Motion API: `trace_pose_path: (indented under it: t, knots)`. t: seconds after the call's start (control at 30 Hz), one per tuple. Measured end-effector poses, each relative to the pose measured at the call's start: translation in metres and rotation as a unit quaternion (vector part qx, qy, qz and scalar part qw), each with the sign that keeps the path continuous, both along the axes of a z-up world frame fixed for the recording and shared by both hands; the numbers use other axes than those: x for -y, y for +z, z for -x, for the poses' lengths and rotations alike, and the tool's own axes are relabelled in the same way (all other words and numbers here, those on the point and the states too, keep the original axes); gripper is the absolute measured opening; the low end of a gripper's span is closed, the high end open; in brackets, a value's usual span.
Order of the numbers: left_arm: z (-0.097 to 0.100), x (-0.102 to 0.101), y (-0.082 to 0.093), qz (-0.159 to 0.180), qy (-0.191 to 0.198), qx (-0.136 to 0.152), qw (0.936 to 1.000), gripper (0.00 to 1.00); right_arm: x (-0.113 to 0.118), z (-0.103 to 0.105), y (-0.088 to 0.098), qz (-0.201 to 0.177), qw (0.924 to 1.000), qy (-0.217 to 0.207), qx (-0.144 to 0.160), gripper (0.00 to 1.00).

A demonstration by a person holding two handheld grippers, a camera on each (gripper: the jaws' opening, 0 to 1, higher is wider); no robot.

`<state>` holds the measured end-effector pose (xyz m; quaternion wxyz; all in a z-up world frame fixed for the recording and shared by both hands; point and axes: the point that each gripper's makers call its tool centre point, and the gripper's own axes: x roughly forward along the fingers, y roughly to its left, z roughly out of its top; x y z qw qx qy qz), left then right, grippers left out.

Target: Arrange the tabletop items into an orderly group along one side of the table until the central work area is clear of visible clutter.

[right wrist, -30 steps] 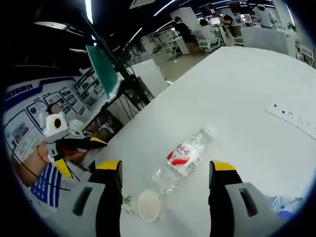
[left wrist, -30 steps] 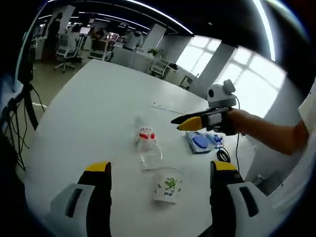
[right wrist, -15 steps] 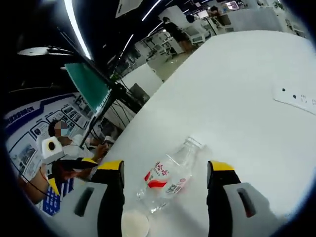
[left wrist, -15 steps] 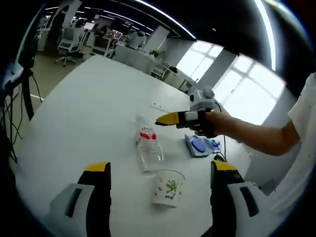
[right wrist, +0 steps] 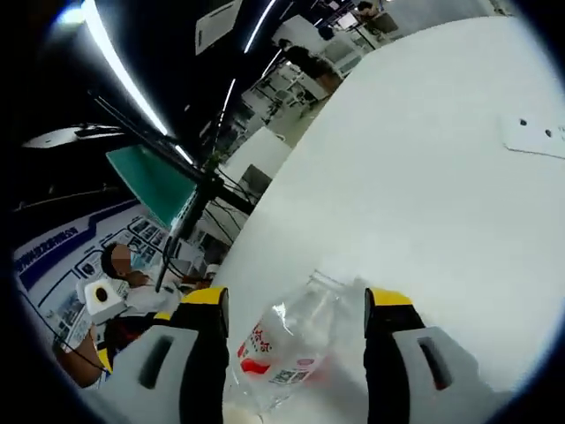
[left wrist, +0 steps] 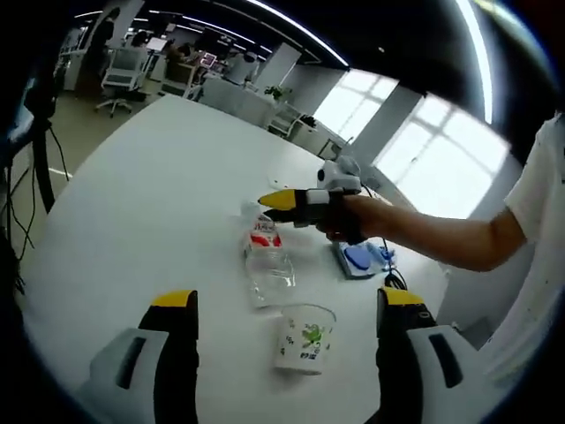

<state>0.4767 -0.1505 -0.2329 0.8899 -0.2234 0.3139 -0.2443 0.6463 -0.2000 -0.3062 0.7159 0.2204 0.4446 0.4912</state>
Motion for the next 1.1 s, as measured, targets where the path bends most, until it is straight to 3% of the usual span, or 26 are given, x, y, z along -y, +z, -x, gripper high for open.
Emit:
trace_pose_path:
  t: [0.33,0.6,0.83,1.1]
  knots:
    - [-0.002,0.004,-0.005,0.001,-0.008,-0.002,1.0000,0.84,-0.008,-0.008,-0.008,-0.057,0.9974,-0.009,-0.043,0.46]
    - [-0.010,0.006,-0.008,-0.001,-0.013,-0.001,0.9999,0.83,-0.008,-0.018,-0.019,-0.087,0.9918,-0.034,-0.086,0.25]
    - [-0.012,0.010,-0.015,0.000,-0.018,-0.006,0.9998,0.83,-0.009,-0.019,-0.017,-0.099,0.9872,-0.054,-0.112,0.20]
    - [-0.017,0.010,-0.021,-0.005,-0.029,-0.008,0.9995,0.82,-0.007,-0.018,-0.009,-0.099,0.9900,-0.044,-0.091,0.19]
